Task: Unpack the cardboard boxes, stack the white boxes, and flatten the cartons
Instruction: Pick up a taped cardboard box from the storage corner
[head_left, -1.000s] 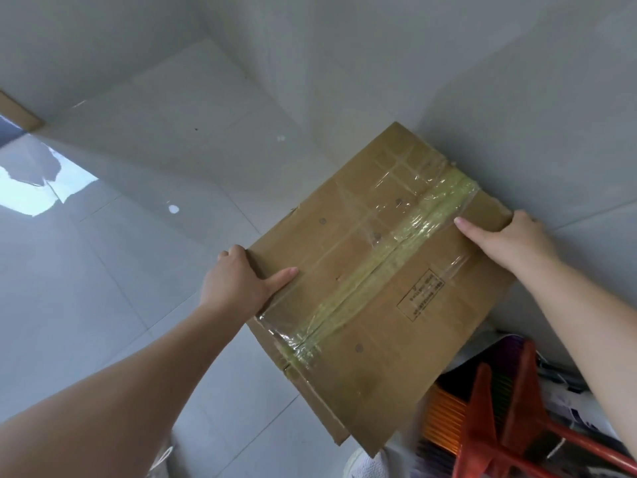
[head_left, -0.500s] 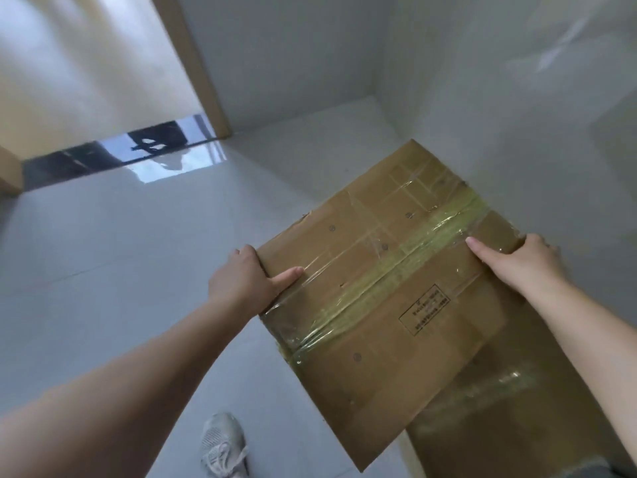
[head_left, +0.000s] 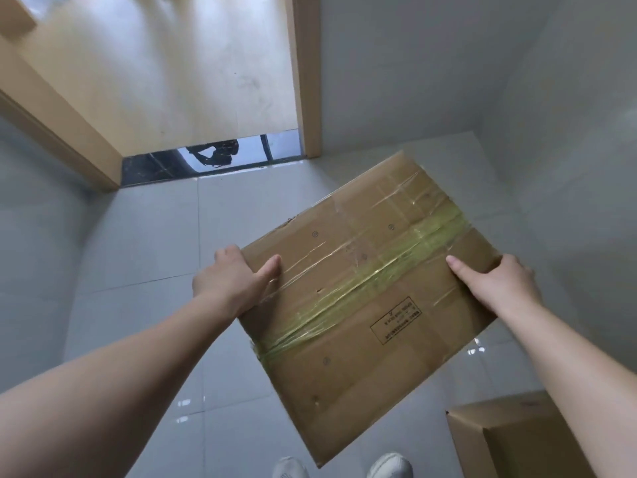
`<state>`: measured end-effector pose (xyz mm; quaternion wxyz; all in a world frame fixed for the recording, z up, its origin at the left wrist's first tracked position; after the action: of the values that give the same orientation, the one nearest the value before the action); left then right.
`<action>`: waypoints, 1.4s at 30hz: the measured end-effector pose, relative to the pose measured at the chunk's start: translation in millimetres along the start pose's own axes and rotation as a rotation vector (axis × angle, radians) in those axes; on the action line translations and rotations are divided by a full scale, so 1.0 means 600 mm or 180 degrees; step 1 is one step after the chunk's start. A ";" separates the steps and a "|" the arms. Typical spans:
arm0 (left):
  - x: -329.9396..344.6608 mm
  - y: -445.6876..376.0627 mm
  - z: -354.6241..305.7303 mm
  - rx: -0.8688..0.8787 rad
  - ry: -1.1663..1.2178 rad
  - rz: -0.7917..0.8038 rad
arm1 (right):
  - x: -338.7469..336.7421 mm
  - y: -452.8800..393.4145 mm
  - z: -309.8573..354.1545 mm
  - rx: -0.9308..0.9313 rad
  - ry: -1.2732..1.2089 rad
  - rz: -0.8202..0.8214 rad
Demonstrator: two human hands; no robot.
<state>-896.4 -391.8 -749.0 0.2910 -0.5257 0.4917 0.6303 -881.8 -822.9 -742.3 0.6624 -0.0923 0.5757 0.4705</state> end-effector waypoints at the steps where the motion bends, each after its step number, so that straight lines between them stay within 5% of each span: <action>1: 0.005 -0.016 0.009 -0.0013 -0.0032 -0.0056 | 0.015 -0.003 0.011 -0.0008 -0.0012 0.0026; 17: 0.250 -0.341 0.116 -0.0008 -0.0221 -0.0289 | 0.369 -0.100 0.077 0.0093 0.0172 0.0198; 26: 0.269 -0.461 0.094 0.0319 -0.0366 -0.0669 | 0.421 -0.119 0.086 -0.0064 0.0590 0.0422; 31: 0.253 -0.449 0.069 0.0154 -0.0310 -0.0424 | 0.415 -0.113 0.096 -0.0407 0.1358 0.0417; 36: 0.242 -0.371 -0.061 0.1336 -0.0680 -0.0713 | 0.411 -0.103 0.087 -0.0424 0.1740 0.0652; 42: 0.279 -0.268 -0.221 0.2655 -0.0450 -0.0720 | 0.417 -0.097 0.044 -0.0523 0.1126 0.1148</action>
<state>-750.6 -484.0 -953.3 0.5786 -0.3693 0.6223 0.3763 -847.8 -707.3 -970.7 0.4472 -0.1224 0.6495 0.6026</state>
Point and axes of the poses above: each hand's wrist, its own y-axis away from the middle knuckle, its own x-axis out of the palm, z = x × y, the point moved 6 cm from there along -y, towards the middle knuckle, and after that the axes turned 2 degrees about -y, right-handed, at the moved point
